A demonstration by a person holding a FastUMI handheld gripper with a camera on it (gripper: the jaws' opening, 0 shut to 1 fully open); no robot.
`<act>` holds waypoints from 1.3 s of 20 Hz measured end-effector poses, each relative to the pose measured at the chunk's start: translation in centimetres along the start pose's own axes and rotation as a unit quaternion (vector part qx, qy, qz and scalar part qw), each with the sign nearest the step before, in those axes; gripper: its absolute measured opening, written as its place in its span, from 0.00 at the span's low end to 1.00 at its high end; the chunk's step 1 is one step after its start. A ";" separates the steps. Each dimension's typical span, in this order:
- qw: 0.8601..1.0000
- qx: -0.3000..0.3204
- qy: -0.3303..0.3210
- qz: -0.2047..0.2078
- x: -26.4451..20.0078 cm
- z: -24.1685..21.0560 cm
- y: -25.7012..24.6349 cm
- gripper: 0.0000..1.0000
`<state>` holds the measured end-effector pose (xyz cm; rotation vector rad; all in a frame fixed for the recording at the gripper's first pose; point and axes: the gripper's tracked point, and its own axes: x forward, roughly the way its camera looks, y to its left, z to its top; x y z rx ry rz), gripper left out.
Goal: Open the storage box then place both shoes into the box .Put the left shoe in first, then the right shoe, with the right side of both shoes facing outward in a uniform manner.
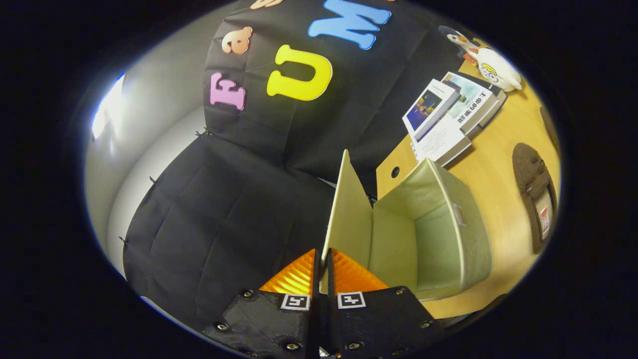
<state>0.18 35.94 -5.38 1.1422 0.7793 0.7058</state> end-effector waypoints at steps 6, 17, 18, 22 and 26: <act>0.998 -0.044 0.041 0.013 4.2 -2.8 3.9 0.06; 0.989 -0.086 0.118 0.020 11.0 -8.8 7.2 0.06; 0.988 -0.090 0.123 0.019 11.6 -9.2 7.2 0.06; 0.986 -0.104 0.132 0.010 13.1 -10.5 6.9 0.06; 0.987 -0.116 0.113 0.006 13.0 -9.3 6.9 0.19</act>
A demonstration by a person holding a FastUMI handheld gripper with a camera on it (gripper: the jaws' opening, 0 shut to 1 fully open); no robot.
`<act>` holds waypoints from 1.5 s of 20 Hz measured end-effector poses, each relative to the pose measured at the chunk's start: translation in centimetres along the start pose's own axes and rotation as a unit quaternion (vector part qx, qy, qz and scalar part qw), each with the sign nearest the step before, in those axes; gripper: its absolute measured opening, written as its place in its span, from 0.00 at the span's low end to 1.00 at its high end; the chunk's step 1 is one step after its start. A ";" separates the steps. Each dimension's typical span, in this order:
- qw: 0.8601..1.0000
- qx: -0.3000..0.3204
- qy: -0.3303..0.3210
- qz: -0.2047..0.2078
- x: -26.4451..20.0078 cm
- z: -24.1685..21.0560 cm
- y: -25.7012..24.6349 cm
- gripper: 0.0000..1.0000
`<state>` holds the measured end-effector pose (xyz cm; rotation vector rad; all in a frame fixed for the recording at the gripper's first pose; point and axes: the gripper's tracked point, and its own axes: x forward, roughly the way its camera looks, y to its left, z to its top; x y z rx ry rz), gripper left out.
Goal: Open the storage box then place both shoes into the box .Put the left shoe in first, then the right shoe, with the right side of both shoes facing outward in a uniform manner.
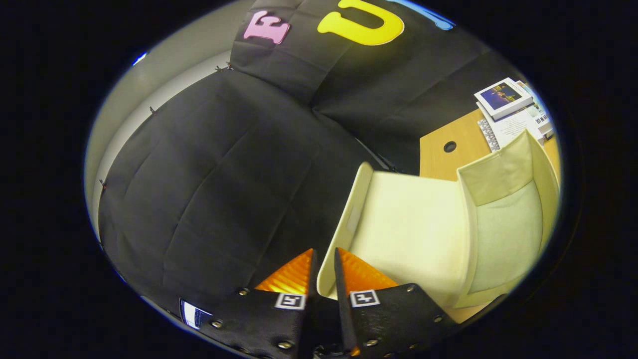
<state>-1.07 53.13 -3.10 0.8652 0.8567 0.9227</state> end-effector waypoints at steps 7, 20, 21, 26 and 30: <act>0.994 -0.063 -0.054 -0.071 -5.1 3.7 -4.1 0.97; 0.967 -0.131 -0.097 -0.196 -17.8 9.7 -14.2 0.97; 0.965 -0.132 -0.098 -0.202 -18.6 9.9 -14.9 0.97; 0.952 -0.146 -0.100 -0.248 -22.9 10.4 -19.3 0.97; 0.944 -0.146 -0.094 -0.282 -25.7 9.9 -22.9 0.97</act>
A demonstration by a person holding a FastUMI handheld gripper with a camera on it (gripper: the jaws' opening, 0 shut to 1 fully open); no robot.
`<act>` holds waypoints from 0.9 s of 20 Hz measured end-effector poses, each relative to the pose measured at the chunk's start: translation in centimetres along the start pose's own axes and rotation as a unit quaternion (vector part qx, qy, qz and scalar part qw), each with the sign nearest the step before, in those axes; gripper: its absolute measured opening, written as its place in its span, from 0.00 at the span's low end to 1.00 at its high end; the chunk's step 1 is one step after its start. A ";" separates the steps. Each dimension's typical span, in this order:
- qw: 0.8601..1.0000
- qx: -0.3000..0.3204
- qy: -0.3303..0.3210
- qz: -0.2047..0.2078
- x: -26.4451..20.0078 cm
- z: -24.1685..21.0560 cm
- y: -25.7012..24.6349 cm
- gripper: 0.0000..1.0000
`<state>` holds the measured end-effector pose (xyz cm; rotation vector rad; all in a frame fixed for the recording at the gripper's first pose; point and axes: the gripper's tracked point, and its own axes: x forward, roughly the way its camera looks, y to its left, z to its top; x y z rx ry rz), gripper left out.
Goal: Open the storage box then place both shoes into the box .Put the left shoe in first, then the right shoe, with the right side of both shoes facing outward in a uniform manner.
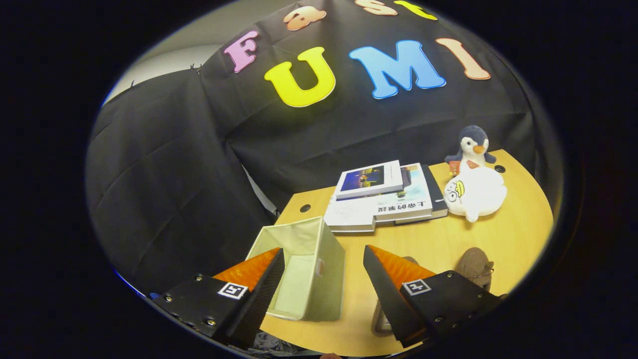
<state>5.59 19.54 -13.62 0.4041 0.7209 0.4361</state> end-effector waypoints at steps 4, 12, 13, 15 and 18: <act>0.999 -0.002 0.017 -0.031 0.0 -2.0 -3.9 0.97; 0.995 -0.022 0.059 -0.078 0.5 -6.6 -9.4 0.97; 0.994 -0.027 0.065 -0.082 0.5 -7.3 -10.0 0.97; 0.992 -0.037 0.076 -0.092 0.6 -8.6 -10.7 0.97; 0.990 -0.045 0.092 -0.100 1.1 -10.3 -11.8 0.97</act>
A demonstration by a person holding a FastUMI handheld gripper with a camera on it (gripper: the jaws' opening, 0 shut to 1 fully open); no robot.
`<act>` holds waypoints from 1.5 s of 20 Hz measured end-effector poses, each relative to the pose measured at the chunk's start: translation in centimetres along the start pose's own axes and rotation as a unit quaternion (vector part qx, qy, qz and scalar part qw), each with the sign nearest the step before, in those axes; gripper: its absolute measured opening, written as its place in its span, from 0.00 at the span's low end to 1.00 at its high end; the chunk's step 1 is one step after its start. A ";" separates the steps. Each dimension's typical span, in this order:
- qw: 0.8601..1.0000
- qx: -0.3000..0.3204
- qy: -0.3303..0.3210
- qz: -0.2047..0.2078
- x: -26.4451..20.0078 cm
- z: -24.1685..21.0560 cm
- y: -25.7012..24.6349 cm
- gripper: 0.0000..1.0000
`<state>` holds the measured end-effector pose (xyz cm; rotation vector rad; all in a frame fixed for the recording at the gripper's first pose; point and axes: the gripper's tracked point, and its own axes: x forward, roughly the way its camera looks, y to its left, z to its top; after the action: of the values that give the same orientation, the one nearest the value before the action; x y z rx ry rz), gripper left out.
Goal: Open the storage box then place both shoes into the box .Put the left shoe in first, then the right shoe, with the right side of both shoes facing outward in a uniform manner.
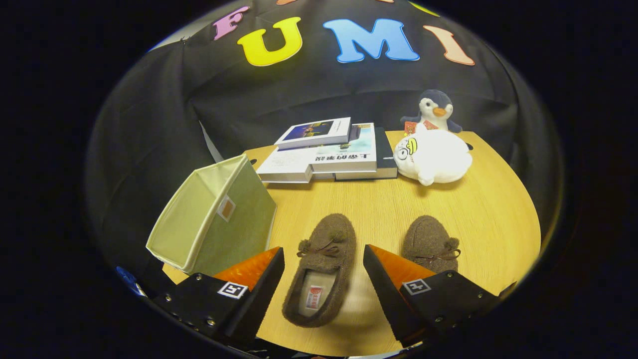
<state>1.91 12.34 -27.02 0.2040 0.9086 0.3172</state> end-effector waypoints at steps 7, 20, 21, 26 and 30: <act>0.998 -0.027 0.054 -0.025 2.3 -3.6 -2.7 0.97; 0.992 0.013 0.127 -0.018 5.2 -6.8 -2.5 0.44; 0.991 0.016 0.129 -0.018 5.2 -6.9 -2.3 0.38; 0.988 0.057 0.139 -0.039 4.9 -7.0 -2.4 0.02; 0.984 0.112 0.136 -0.023 4.4 -6.0 -1.4 0.01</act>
<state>-0.08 12.82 -34.27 0.3517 1.2189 0.2012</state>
